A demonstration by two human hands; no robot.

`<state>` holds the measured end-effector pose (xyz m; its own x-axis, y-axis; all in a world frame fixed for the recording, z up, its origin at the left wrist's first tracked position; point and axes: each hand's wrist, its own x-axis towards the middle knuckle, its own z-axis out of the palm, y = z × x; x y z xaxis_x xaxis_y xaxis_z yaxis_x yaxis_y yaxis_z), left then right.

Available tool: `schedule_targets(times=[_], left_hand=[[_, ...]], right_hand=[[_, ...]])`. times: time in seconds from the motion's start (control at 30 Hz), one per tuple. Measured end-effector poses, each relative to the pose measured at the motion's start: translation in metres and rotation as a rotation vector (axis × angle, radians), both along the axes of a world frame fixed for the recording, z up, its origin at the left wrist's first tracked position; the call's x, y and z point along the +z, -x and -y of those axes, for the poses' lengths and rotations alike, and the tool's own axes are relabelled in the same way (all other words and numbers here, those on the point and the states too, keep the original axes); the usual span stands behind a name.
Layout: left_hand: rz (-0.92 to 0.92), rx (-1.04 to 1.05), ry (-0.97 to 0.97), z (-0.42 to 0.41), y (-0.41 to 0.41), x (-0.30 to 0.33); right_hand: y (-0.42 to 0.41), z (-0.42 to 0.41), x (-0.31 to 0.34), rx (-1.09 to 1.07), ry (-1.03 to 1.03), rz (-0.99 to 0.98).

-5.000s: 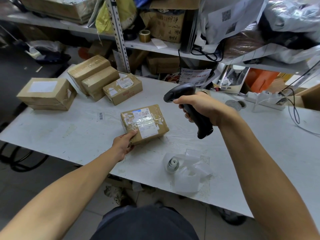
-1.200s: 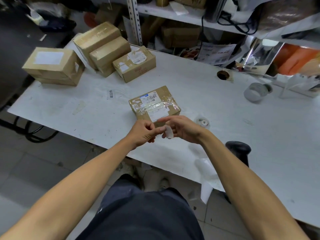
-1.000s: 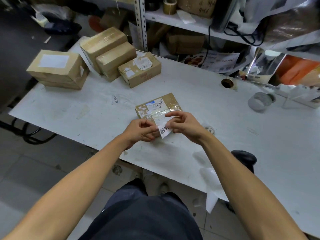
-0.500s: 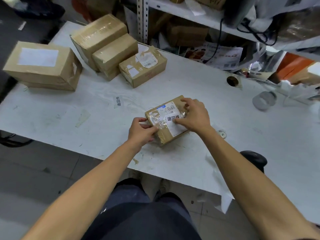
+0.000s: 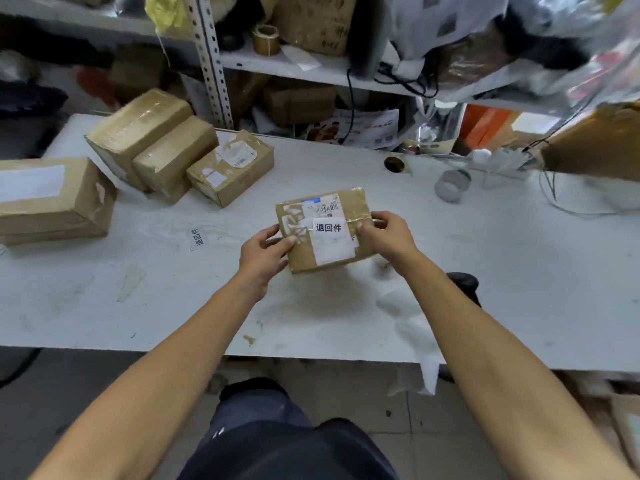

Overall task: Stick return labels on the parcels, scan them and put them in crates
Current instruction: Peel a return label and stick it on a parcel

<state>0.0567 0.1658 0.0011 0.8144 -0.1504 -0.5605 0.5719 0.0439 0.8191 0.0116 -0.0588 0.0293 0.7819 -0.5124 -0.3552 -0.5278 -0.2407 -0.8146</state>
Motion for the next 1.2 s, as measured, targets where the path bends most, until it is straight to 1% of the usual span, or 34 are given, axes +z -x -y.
schedule_targets(times=[0.1,0.23,0.4,0.57,0.73,0.87,1.0,1.2], left_hand=[[0.114,-0.044,0.012,0.034,0.015,0.026],[0.226,-0.144,0.017,0.098,0.056,0.052],[0.293,-0.432,-0.02,0.196,0.142,0.067],[0.305,-0.725,-0.022,0.287,0.244,0.057],[0.272,-1.013,0.011,0.358,0.352,0.04],[0.27,-1.271,0.03,0.403,0.425,0.02],[0.241,-1.471,0.0,0.439,0.487,0.005],[0.212,-1.689,-0.037,0.503,0.572,-0.018]], right_hand=[[0.04,0.032,0.024,-0.06,-0.057,0.101],[0.112,0.087,0.045,-0.181,-0.048,0.155],[0.234,0.166,0.042,-0.384,-0.04,0.164],[0.378,0.218,0.018,-0.636,-0.035,0.147],[0.521,0.234,-0.005,-0.908,-0.036,0.122],[0.615,0.228,-0.021,-1.107,-0.061,0.072],[0.683,0.22,-0.038,-1.306,-0.096,0.048],[0.767,0.231,-0.065,-1.497,-0.149,0.008]])
